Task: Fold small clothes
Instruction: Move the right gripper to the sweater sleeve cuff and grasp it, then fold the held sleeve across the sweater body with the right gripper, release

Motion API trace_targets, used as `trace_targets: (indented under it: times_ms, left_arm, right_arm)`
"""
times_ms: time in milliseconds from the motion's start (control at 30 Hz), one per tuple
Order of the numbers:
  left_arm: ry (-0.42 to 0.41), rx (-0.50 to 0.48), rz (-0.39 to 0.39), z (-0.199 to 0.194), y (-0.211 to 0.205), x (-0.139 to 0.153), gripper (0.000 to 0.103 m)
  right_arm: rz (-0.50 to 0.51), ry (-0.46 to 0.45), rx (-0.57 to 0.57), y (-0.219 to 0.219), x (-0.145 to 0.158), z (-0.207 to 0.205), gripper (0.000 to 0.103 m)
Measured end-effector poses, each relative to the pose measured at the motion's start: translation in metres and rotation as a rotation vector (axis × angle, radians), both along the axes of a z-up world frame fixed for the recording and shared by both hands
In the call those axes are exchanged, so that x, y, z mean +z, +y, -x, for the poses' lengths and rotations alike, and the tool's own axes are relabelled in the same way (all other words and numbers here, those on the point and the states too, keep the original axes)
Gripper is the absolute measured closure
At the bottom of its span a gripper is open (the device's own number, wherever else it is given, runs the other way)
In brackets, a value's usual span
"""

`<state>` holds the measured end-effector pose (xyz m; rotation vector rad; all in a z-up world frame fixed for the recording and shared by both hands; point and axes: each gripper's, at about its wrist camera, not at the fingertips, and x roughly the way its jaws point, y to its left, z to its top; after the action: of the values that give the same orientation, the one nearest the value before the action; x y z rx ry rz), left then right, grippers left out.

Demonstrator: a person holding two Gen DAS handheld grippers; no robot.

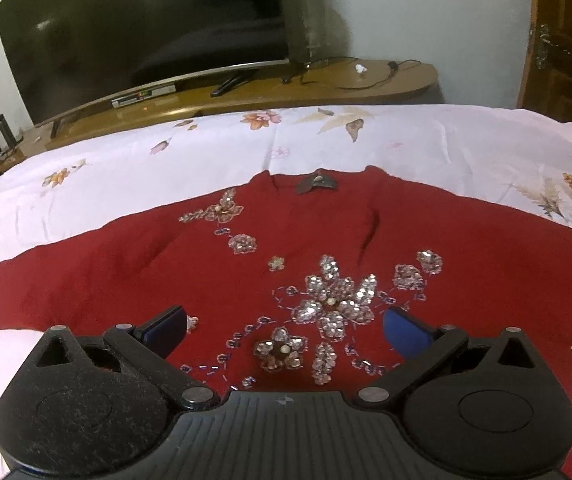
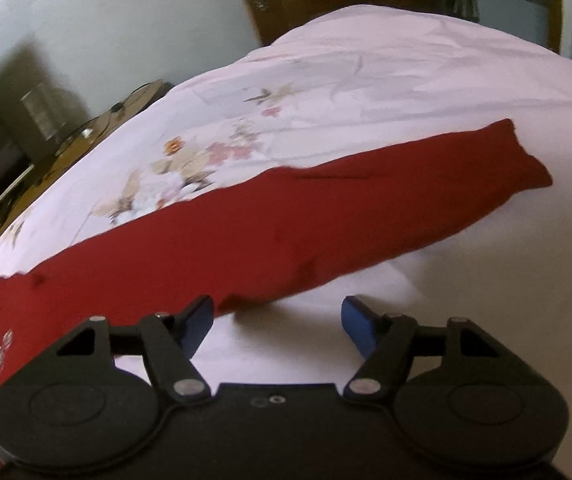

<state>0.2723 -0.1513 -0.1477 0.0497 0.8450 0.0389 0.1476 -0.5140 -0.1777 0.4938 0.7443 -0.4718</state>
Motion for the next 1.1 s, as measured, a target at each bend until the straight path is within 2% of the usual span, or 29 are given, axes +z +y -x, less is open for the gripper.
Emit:
trace_targets:
  times_ms: [100,167,267,300,433,567,700,833,967,1100]
  left_arm:
    - [0.001,0.007,-0.011,-0.002,0.003,-0.003,0.000]
    - [0.003,0.011,-0.016,-0.004,0.004,-0.004,0.000]
    - [0.005,0.019,-0.023,-0.005,0.007,-0.006,0.000]
    - [0.004,0.022,-0.024,-0.005,0.008,-0.007,0.000]
    - [0.000,0.024,-0.037,-0.005,0.011,-0.008,0.000]
    - [0.002,0.031,-0.060,-0.004,0.019,-0.008,0.000]
    - [-0.007,0.052,-0.066,0.001,0.033,-0.004,0.000]
    - [-0.011,0.077,-0.053,0.006,0.051,-0.002,0.000]
    - [-0.016,0.102,-0.047,0.011,0.073,-0.001,0.000]
    - [-0.010,0.126,-0.025,0.014,0.098,-0.002,0.000]
  right_arm:
    - [0.004,-0.015,-0.063,-0.019,-0.005,-0.002,0.043]
    - [0.002,-0.026,-0.103,-0.033,-0.005,-0.002,0.057]
    - [-0.002,-0.040,-0.147,-0.050,-0.005,-0.003,0.065]
    - [0.003,-0.042,-0.153,-0.053,-0.005,-0.004,0.066]
    - [0.042,-0.061,-0.147,-0.054,-0.003,-0.007,0.087]
    - [0.066,-0.095,-0.116,-0.046,0.003,-0.011,0.094]
    - [0.129,-0.167,-0.012,-0.015,0.027,-0.022,0.095]
    - [0.191,-0.230,0.165,0.040,0.053,-0.043,0.095]
    - [0.178,-0.259,0.361,0.109,0.061,-0.064,0.096]
    - [0.141,-0.243,0.530,0.178,0.051,-0.078,0.095]
